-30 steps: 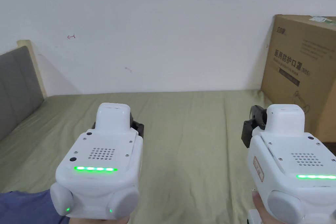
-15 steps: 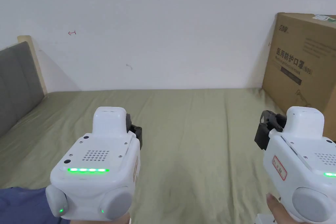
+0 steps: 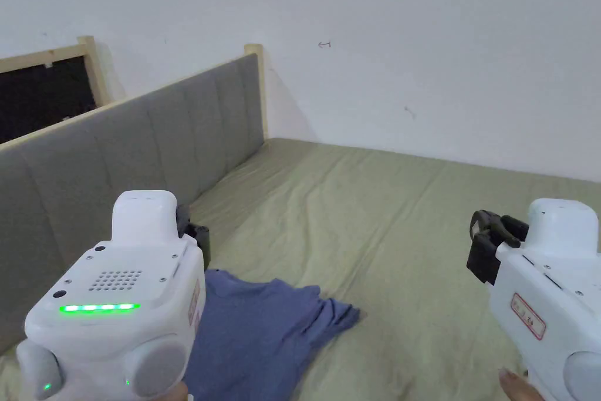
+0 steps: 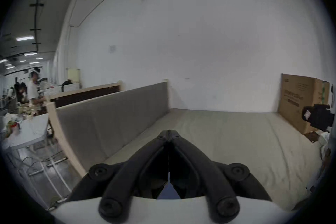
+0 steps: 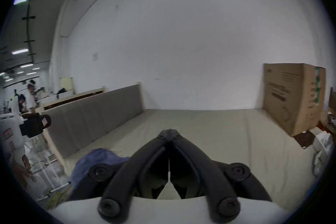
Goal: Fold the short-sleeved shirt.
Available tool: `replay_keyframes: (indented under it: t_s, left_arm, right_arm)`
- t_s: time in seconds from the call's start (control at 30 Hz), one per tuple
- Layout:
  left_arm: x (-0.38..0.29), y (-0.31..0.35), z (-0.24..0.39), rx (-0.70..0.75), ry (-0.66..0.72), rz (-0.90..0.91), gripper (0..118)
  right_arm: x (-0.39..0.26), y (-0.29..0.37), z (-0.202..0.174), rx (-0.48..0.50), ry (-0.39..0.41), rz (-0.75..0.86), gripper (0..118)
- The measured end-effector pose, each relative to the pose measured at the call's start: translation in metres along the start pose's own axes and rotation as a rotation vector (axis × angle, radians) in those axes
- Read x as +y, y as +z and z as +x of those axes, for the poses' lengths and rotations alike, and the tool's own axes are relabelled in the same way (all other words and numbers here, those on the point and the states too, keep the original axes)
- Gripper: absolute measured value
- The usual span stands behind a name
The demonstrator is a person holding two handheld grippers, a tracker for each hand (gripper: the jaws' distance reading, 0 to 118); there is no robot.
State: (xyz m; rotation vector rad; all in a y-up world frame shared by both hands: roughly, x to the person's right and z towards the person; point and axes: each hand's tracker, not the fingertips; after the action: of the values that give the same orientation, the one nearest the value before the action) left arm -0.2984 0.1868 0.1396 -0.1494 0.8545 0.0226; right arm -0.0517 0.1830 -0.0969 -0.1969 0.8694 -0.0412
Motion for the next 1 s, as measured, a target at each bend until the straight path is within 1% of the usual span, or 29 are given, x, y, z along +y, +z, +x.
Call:
replay_keyframes:
  t_s: [0.1,0.17,0.2,0.23,0.3,0.33,0.4,0.43,0.47,0.5,0.53,0.57,0.6,0.63,0.67,0.7,0.77,0.83,0.87,0.97,1.0]
  left_arm:
    - [-0.011,-0.005,-0.02,0.012,0.049,-0.064,0]
    - [-0.019,-0.021,-0.029,-0.038,0.068,-0.142,0]
    - [-0.024,-0.039,-0.034,-0.104,0.061,-0.243,0]
    - [-0.031,-0.063,-0.039,-0.182,0.051,-0.389,0]
    - [-0.055,-0.109,-0.043,-0.274,0.065,-0.657,0]
    - [-0.072,-0.131,-0.047,-0.318,0.09,-0.762,0]
    - [-0.105,-0.168,-0.051,-0.326,0.115,-0.921,0]
    - [-0.12,-0.184,-0.052,-0.303,0.108,-0.976,6]
    - [-0.132,-0.195,-0.052,-0.278,0.07,-1.012,23]
    - [-0.145,-0.208,-0.053,-0.275,0.059,-1.051,53]
    - [-0.158,-0.216,-0.052,-0.252,0.059,-1.085,99]
    - [-0.169,-0.225,-0.051,-0.217,0.058,-1.123,105]
    - [-0.18,-0.232,-0.049,-0.199,0.048,-1.159,107]
    - [-0.187,-0.239,-0.047,-0.214,0.043,-1.134,108]
    - [-0.194,-0.241,-0.044,-0.218,0.039,-1.13,105]
    - [-0.203,-0.246,-0.04,-0.216,0.023,-1.135,104]
    - [-0.221,-0.254,-0.028,-0.207,-0.032,-1.138,106]
    - [-0.239,-0.253,-0.016,-0.196,-0.091,-1.126,118]
    - [-0.243,-0.251,-0.01,-0.163,-0.125,-1.101,118]
    - [-0.245,-0.247,-0.009,-0.205,-0.152,-1.028,118]
    - [-0.246,-0.244,-0.012,-0.214,-0.133,-1.036,118]
  right_arm:
    - [-0.004,-0.006,-0.012,0.031,0.017,-0.017,0]
    - [-0.008,-0.008,-0.014,0.041,0.034,-0.022,0]
    - [-0.01,-0.008,-0.012,0.042,0.047,-0.026,0]
    - [-0.013,-0.011,-0.01,0.036,0.063,-0.039,0]
    - [-0.018,-0.018,-0.004,0.032,0.089,-0.085,0]
    - [-0.021,-0.02,0.0,0.036,0.096,-0.113,0]
    - [-0.027,-0.026,0.01,0.046,0.109,-0.17,0]
    - [-0.031,-0.027,0.015,0.045,0.114,-0.186,0]
    - [-0.035,-0.028,0.021,0.04,0.118,-0.198,0]
    - [-0.039,-0.029,0.027,0.03,0.124,-0.21,0]
    - [-0.042,-0.03,0.032,0.018,0.128,-0.224,0]
    - [-0.045,-0.032,0.036,0.002,0.129,-0.242,0]
    - [-0.049,-0.033,0.043,-0.02,0.126,-0.267,0]
    - [-0.053,-0.036,0.048,-0.037,0.114,-0.29,0]
    - [-0.055,-0.038,0.053,-0.043,0.095,-0.305,0]
    - [-0.058,-0.04,0.058,-0.045,0.07,-0.317,0]
    - [-0.065,-0.044,0.067,-0.05,0.046,-0.333,0]
    - [-0.069,-0.049,0.07,-0.058,0.044,-0.349,0]
    - [-0.072,-0.051,0.072,-0.059,0.044,-0.356,0]
    - [-0.077,-0.057,0.073,-0.055,0.044,-0.372,0]
    - [-0.079,-0.058,0.071,-0.051,0.041,-0.376,0]
